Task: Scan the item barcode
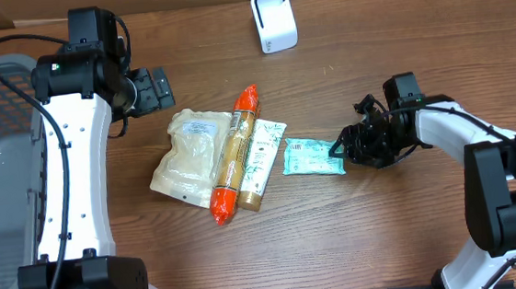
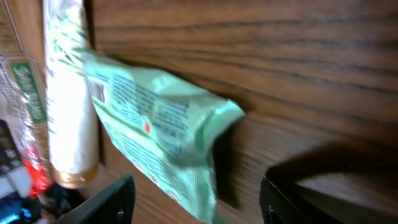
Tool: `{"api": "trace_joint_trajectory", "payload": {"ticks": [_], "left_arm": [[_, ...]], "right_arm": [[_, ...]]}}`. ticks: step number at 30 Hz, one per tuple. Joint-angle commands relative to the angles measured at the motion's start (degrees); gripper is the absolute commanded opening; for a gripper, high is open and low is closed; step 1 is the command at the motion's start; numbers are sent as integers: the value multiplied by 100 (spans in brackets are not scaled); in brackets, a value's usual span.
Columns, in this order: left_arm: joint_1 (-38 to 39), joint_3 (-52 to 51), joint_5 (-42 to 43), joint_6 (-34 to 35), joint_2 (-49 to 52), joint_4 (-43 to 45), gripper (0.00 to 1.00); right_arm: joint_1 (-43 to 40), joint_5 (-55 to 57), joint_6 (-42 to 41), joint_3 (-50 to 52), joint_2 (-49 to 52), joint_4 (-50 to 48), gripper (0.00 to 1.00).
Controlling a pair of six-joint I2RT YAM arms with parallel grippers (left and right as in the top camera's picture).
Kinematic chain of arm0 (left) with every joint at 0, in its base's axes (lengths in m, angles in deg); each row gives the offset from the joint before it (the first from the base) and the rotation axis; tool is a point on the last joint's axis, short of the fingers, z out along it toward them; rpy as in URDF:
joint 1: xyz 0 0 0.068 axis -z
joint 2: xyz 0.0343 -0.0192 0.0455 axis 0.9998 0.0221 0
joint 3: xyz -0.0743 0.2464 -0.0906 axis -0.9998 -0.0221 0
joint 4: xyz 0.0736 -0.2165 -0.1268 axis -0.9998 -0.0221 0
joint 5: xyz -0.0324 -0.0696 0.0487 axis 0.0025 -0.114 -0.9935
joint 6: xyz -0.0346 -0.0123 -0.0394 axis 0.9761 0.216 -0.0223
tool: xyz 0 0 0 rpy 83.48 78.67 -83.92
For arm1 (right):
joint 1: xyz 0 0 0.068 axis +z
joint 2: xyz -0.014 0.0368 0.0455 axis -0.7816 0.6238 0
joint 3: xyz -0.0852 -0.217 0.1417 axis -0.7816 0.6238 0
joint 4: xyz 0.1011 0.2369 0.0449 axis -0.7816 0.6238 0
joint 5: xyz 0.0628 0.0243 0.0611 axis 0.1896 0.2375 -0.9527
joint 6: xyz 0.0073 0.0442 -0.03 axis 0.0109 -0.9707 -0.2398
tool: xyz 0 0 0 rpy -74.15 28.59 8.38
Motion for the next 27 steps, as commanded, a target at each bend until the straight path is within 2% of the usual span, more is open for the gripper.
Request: {"api": "trace_joint_trajectory", "payload": {"ticks": [1, 6, 9, 12, 16, 20, 27], "left_arm": [[13, -24, 44, 76, 46, 11, 100], [13, -24, 46, 76, 46, 11, 99], [13, -24, 46, 76, 46, 11, 99], [13, -24, 44, 76, 46, 9, 100], [13, -24, 44, 76, 46, 9, 100], [13, -24, 46, 76, 46, 9, 99], [13, -24, 46, 76, 46, 9, 100]], "right_arm": [[92, -92, -553, 341, -39, -501, 63], [337, 140, -1226, 726, -39, -1233, 57], [472, 138, -1309, 765, -35, -1292, 55], [619, 146, -1349, 765, -35, -1290, 47], [772, 315, -1593, 765, -35, -1318, 30], [774, 271, -1624, 763, -35, -1390, 4], [706, -411, -1593, 675, -87, -1606, 4]]}}
